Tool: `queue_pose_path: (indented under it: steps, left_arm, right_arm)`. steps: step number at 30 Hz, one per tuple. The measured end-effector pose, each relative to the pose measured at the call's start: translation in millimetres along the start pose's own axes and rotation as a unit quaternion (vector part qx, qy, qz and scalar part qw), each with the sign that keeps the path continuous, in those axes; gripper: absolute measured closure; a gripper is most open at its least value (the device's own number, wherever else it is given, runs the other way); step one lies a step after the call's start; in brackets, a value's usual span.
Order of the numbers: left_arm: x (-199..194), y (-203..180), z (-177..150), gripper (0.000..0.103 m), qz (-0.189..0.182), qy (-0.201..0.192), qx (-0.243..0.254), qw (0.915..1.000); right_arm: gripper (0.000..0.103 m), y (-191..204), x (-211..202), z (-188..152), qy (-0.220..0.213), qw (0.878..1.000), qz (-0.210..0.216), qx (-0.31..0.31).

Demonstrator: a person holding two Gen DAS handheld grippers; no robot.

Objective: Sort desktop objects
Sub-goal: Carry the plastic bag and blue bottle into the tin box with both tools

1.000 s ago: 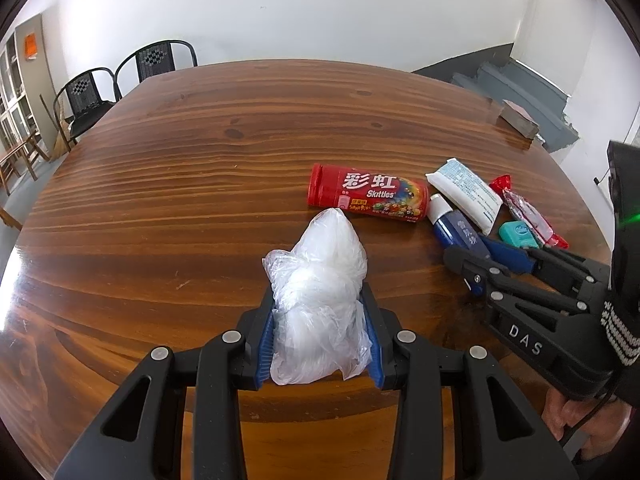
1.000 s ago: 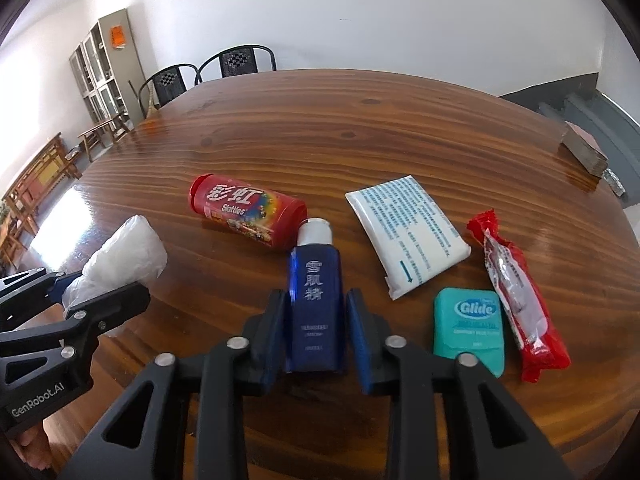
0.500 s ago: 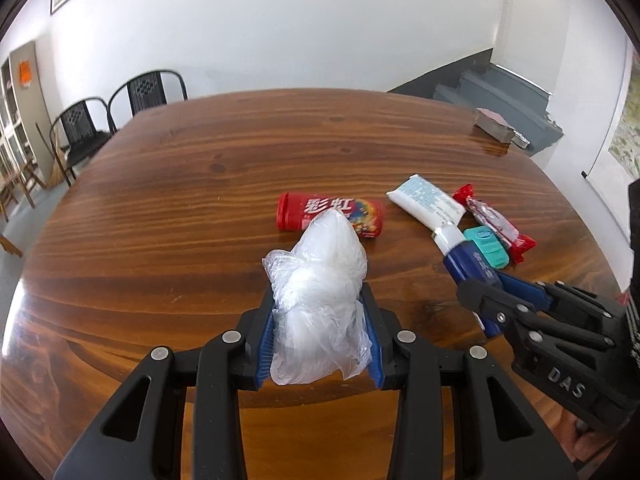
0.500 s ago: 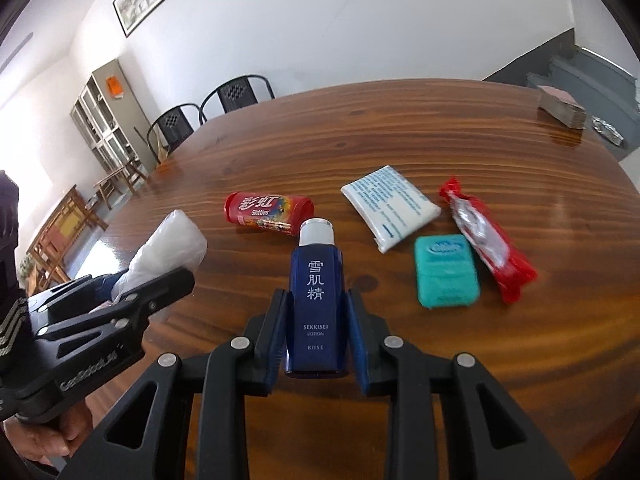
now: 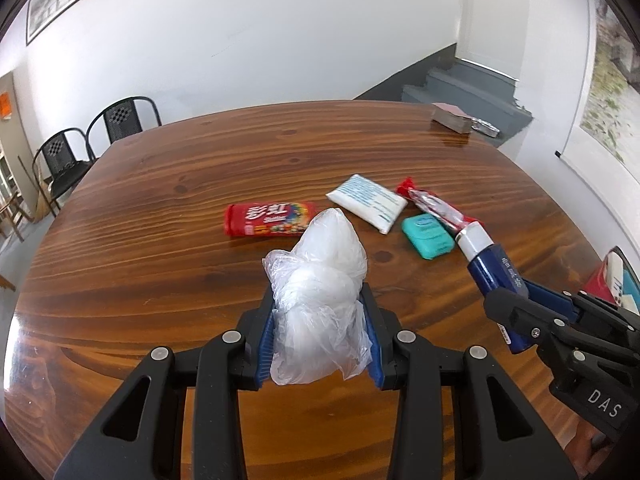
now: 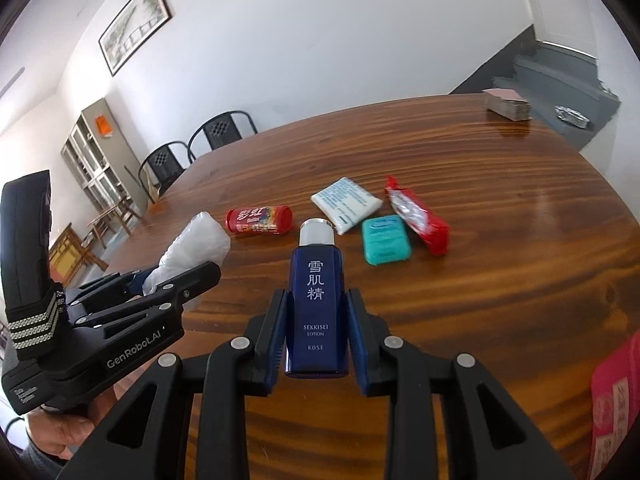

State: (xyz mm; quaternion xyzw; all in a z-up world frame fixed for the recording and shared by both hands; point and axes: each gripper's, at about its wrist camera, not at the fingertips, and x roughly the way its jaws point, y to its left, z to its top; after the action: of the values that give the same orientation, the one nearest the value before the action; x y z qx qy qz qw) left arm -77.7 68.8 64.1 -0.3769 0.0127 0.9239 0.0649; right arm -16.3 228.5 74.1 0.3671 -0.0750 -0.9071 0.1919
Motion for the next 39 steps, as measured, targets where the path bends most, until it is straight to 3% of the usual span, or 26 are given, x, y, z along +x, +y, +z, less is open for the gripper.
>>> queue_pose_path:
  steps: [11, 20, 32, 39]
  left_arm:
    - [-10.4, -29.0, -10.1, 0.063, -0.022, -0.001, 0.026, 0.9994]
    - [-19.7, -64.6, -19.8, 0.063, -0.048, 0.001, 0.05, 0.9976]
    - [-40.4, -125.2, -28.4, 0.063, -0.097, -0.002, 0.083, 0.9918]
    - [-48.1, -158.5, -33.6, 0.063, -0.122, 0.0, 0.103, 0.9871]
  right_arm:
    - [0.071, -25.5, -42.4, -20.4, -0.034, 0.998, -0.019, 0.039]
    - [0.071, -57.7, -114.4, -42.1, -0.092, 0.991, -0.057, 0.083]
    - [0.071, -123.1, -217.4, -88.2, -0.152, 0.961, -0.18, 0.143]
    - [0.071, -162.3, -233.6, -108.2, -0.139, 0.943, -0.234, 0.192]
